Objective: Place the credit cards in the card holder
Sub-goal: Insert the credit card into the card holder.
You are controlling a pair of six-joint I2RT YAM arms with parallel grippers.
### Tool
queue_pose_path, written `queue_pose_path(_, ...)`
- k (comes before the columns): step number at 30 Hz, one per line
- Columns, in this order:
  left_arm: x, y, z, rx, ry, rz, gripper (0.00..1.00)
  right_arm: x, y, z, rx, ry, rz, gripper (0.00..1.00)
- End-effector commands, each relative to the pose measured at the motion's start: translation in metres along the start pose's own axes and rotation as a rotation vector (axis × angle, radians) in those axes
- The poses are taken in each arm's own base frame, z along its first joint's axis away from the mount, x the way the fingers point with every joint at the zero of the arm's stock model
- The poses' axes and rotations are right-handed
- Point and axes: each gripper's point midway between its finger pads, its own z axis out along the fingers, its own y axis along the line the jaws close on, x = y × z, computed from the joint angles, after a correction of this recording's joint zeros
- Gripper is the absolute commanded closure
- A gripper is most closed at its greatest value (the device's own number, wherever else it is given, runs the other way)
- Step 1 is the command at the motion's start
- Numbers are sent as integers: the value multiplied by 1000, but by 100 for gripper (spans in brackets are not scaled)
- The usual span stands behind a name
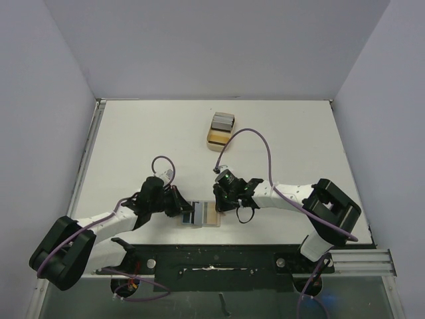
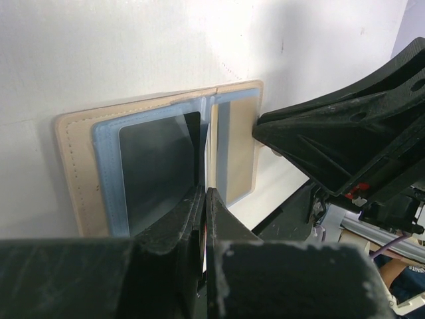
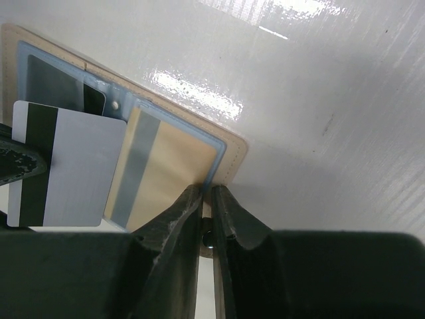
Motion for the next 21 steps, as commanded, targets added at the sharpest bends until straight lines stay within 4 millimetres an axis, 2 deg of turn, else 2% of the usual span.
queue_pose_path(1,-20,-31,-3,85,-44,62,100,4,-6,8,22,-8,-22,88)
queue_pose_path(6,-23,-32,-5,86,-56,69,100,4,-6,7,21,-11,-22,88)
queue_pose_path(14,-18,-17,5,51,-31,64,100,5,-6,7,19,-12,-22,88)
queue_pose_path(21,-19,-7,4,-12,-37,66,100,5,-7,7,21,-11,-23,88)
